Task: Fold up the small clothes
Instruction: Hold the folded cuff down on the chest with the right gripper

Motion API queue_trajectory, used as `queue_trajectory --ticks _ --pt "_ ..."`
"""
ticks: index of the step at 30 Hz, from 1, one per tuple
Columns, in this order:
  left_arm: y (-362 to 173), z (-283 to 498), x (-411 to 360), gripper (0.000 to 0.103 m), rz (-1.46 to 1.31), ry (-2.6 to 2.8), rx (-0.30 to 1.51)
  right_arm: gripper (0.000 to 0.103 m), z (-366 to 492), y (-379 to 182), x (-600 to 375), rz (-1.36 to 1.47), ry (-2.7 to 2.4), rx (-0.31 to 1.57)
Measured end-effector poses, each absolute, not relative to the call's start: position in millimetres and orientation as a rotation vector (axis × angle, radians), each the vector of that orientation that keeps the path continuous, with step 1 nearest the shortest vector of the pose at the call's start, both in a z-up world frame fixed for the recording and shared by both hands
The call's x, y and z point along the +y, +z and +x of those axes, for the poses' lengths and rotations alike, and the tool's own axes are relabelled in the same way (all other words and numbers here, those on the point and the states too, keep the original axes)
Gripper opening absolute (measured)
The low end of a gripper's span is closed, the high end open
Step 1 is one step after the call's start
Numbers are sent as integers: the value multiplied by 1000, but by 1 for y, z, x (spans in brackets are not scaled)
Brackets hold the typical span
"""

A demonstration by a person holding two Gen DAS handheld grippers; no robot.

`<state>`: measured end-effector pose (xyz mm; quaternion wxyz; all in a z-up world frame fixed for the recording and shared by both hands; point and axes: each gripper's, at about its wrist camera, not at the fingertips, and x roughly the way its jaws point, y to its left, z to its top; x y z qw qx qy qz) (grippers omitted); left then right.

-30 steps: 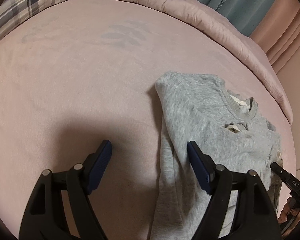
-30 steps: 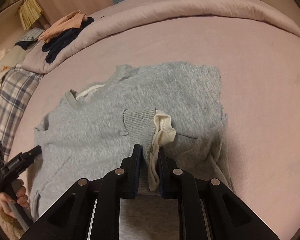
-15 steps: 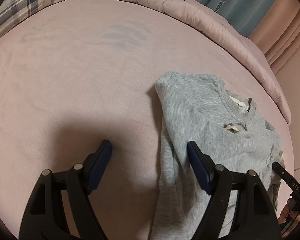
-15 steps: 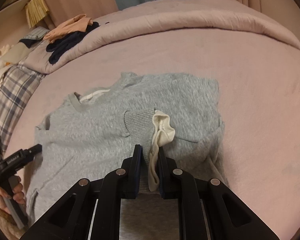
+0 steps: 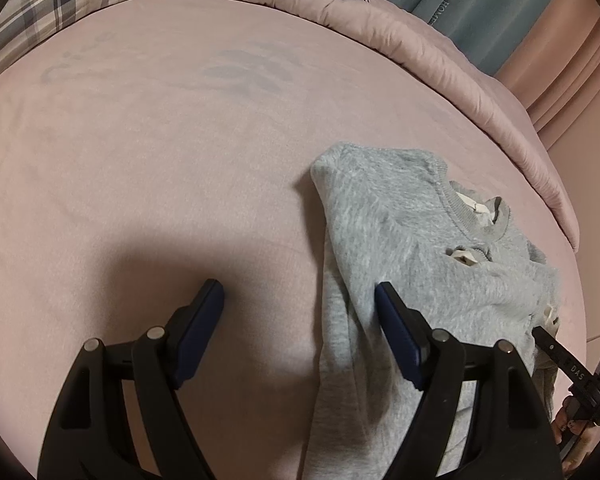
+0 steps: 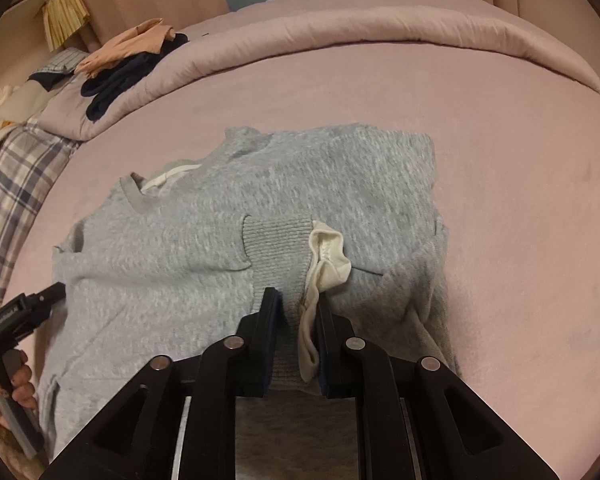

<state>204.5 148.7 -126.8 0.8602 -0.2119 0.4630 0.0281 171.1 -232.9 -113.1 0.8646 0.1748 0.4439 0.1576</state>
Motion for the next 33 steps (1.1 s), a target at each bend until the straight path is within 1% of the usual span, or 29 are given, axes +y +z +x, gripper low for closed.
queue_trajectory --ticks 24,33 --pt "-119 186 145 78 -483 31 957 13 170 -117 -236 390 340 922" --pt "-106 171 138 78 -486 -13 928 13 169 -118 -238 397 340 918"
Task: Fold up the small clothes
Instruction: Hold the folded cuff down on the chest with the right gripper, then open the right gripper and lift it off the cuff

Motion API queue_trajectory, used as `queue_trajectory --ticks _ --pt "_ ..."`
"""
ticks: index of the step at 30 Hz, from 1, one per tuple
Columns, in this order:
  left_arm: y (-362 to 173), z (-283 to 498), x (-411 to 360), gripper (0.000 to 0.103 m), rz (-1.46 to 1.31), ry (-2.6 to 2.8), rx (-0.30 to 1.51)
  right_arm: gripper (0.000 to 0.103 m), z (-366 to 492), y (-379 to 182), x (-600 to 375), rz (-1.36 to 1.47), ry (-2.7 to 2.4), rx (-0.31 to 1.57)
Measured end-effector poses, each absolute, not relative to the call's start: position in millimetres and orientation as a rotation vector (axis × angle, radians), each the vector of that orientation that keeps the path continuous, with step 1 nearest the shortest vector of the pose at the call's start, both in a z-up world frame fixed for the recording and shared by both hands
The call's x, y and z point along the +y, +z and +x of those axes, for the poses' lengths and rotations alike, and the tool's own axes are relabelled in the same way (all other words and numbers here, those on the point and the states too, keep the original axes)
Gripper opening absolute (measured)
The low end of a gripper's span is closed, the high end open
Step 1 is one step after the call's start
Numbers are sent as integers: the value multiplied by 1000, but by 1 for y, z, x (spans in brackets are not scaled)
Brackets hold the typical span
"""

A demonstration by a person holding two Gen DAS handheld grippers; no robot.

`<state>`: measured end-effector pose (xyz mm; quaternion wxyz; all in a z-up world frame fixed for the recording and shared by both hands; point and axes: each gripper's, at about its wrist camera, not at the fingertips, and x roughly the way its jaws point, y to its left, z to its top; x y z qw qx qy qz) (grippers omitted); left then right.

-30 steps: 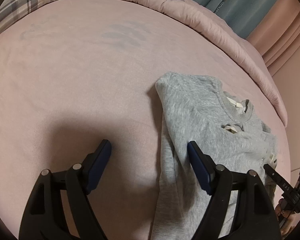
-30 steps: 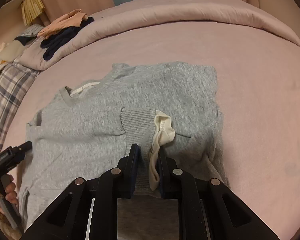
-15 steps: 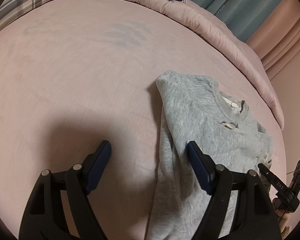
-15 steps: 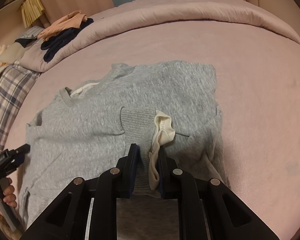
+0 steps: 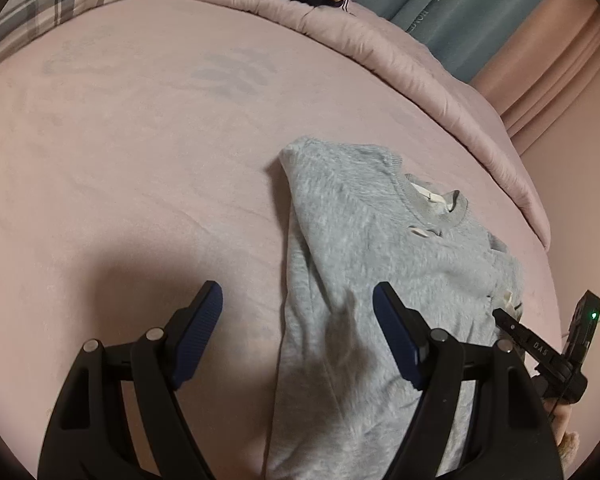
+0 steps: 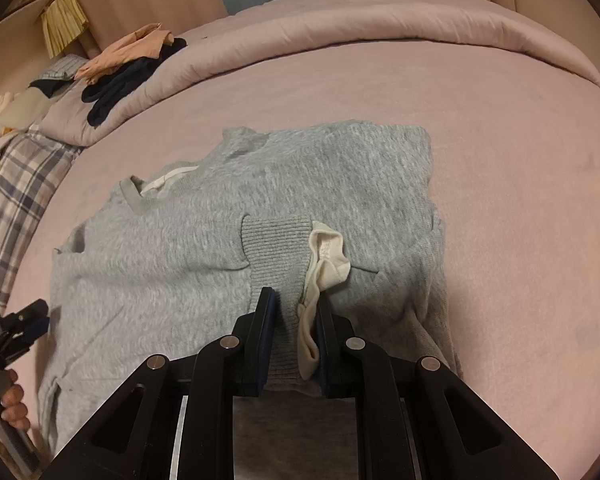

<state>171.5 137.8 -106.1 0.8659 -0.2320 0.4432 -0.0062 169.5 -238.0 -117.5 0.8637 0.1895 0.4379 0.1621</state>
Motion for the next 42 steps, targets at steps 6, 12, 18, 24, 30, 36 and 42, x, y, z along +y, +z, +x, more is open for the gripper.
queue_trajectory --ticks 6,12,18,24,30,36,42 --pt "-102 165 134 78 -485 -29 921 13 168 -118 -239 408 338 914" --pt "-100 161 131 78 -491 -47 923 13 168 -119 -239 412 339 909" --pt "-92 155 132 78 -503 -30 887 14 168 -119 -238 417 337 907" --pt "-88 151 131 78 -516 -52 887 15 169 -119 -239 422 337 909" --pt "-82 143 126 80 -518 -69 888 22 167 -118 -243 438 330 913" --pt "-70 126 114 83 -517 -92 857 39 162 -114 -248 434 297 919" --pt "-68 103 107 84 -542 -79 846 68 149 -105 -260 420 231 906"
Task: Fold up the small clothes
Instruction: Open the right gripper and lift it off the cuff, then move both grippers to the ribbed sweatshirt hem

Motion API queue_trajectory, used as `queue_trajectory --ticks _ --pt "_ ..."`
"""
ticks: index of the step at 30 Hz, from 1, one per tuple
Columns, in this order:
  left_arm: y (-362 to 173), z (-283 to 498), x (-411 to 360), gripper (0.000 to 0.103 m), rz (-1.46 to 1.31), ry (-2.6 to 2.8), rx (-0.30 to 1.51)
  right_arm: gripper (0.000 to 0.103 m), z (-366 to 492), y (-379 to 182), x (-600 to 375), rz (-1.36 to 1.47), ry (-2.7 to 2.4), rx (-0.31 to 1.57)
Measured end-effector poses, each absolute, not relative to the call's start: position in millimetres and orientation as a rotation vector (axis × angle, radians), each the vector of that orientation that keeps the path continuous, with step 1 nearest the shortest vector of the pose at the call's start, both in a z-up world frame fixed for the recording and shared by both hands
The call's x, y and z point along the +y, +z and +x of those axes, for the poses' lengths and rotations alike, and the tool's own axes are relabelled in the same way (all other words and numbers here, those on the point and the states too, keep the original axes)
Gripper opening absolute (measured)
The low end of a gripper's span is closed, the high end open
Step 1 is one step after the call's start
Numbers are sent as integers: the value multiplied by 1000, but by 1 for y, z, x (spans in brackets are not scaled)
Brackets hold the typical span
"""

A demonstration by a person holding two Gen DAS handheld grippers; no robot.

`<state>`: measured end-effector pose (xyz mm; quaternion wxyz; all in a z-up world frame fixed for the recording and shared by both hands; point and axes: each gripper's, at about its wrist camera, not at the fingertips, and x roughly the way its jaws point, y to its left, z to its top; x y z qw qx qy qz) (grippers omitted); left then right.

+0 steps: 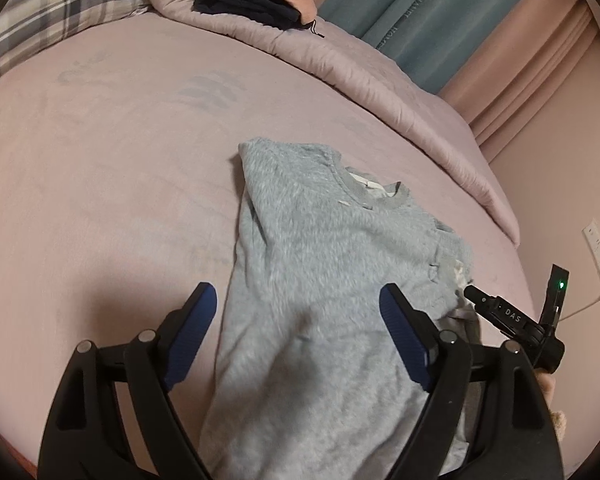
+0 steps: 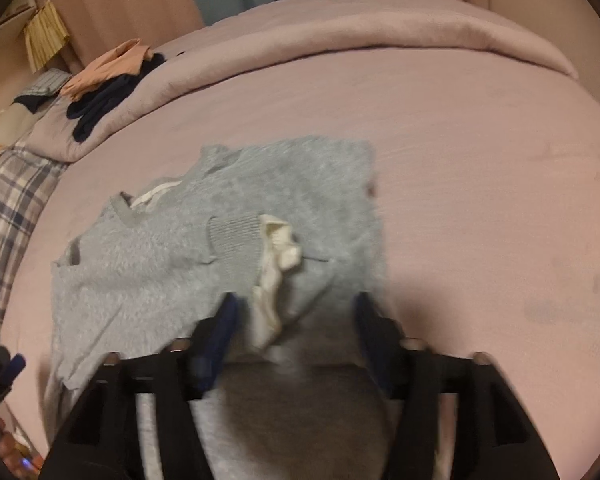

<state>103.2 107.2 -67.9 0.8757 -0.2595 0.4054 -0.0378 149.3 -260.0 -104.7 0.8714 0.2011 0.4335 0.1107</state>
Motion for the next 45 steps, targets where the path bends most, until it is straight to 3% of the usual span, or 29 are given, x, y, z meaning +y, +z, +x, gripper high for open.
queue_trajectory --ticks 4,13,25,45 --pt "-62 89 104 90 -556 -66 833 70 135 -91 -276 424 199 866" --pt "-38 58 84 102 -476 -71 792 93 86 -52 -299 384 172 710" --pt "-31 23 60 102 -323 -79 780 94 42 -57 -313 400 149 667" --pt "-48 -3 57 102 -306 -56 821 94 -21 -54 -301 434 214 597"
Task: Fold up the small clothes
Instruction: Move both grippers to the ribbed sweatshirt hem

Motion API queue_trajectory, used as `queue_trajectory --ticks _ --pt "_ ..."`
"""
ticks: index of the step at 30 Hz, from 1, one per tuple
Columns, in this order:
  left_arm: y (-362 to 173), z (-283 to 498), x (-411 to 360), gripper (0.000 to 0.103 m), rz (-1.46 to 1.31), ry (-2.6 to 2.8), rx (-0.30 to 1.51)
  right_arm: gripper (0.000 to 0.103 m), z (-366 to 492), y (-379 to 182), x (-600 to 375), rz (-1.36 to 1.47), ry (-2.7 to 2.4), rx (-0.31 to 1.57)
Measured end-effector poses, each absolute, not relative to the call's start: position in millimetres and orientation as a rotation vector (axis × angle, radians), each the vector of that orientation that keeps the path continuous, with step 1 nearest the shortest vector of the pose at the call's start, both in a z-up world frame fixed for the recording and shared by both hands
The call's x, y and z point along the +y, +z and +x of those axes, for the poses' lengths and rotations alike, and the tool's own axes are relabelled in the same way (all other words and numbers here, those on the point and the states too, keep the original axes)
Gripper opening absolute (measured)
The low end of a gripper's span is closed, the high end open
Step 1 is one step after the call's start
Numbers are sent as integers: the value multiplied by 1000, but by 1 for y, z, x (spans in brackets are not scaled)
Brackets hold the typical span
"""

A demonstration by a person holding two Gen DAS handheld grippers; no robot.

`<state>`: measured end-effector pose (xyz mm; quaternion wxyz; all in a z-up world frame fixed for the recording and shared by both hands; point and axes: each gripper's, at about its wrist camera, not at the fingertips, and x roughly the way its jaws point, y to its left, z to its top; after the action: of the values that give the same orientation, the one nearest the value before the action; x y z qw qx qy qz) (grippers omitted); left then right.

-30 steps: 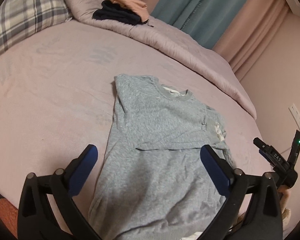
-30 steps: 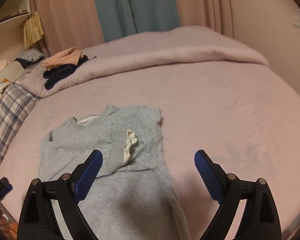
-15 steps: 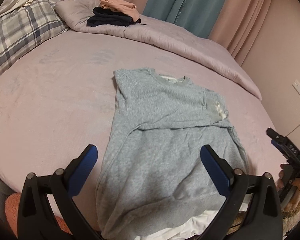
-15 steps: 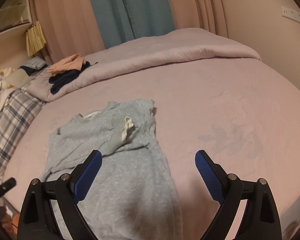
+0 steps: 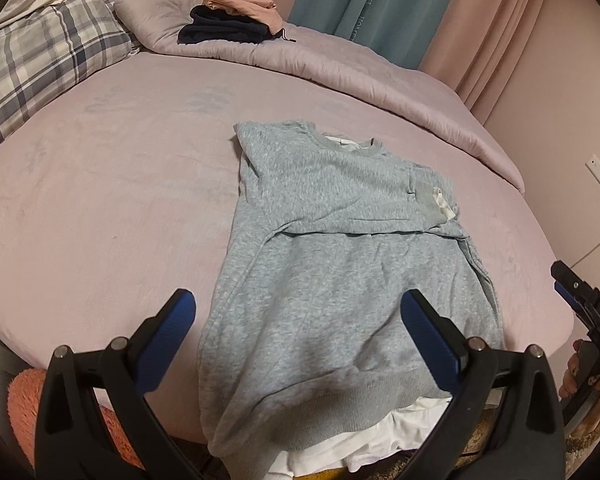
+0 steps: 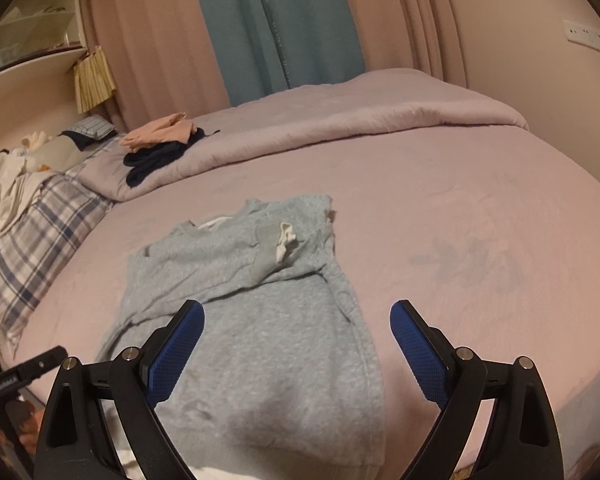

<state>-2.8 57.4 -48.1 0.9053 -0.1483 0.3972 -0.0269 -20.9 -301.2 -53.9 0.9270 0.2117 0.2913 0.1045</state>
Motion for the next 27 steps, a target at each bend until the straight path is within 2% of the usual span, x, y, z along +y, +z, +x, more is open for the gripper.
queue_trajectory --ticks 17,27 --pt "-42 -22 53 102 -303 -110 810 94 -42 -53 -286 394 261 596" --pt "-65 -31 68 102 -346 -72 887 94 -48 -70 -288 398 268 663"
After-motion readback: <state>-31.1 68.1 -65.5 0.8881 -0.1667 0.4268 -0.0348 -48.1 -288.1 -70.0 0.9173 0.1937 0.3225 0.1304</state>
